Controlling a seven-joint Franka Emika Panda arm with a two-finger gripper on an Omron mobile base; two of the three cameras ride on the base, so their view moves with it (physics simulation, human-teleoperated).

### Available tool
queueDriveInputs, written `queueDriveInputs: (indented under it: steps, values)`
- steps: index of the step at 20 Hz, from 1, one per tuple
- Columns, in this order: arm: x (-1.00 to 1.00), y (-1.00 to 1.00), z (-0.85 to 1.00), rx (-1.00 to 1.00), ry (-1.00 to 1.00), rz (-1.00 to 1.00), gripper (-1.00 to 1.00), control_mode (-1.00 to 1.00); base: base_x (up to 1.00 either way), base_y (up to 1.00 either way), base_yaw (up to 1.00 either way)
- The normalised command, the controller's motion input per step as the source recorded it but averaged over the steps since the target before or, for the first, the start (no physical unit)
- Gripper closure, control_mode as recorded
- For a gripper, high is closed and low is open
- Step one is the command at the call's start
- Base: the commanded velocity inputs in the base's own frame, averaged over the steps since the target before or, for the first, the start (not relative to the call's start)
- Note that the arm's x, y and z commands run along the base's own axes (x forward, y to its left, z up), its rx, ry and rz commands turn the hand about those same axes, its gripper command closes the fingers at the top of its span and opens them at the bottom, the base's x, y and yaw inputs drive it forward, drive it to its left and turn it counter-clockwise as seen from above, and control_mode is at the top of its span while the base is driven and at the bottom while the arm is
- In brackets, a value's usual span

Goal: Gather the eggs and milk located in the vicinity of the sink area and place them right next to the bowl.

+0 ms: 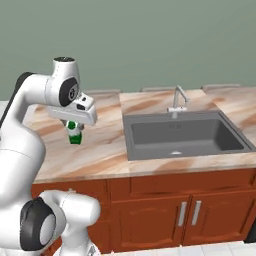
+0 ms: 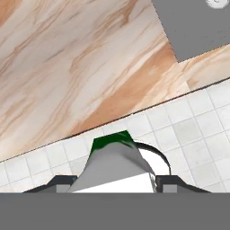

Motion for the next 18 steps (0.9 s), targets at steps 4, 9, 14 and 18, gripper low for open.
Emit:
queueDriveInputs:
  steps: [4,9,14,18]
  values:
    - [0.00,0.00,0.00,0.00,0.00,0.00,1.00,1.00,-0.38,-0.88,-0.17]
    - [0.00,0.00,0.00,0.00,0.00,0.00,1.00,1.00,0.60,-0.97,-0.01]
    - [0.00,0.00,0.00,0.00,0.00,0.00,1.00,1.00,0.48,-1.00,0.11]
    - [0.00,0.00,0.00,0.00,0.00,0.00,1.00,1.00,0.25,-1.00,0.20]
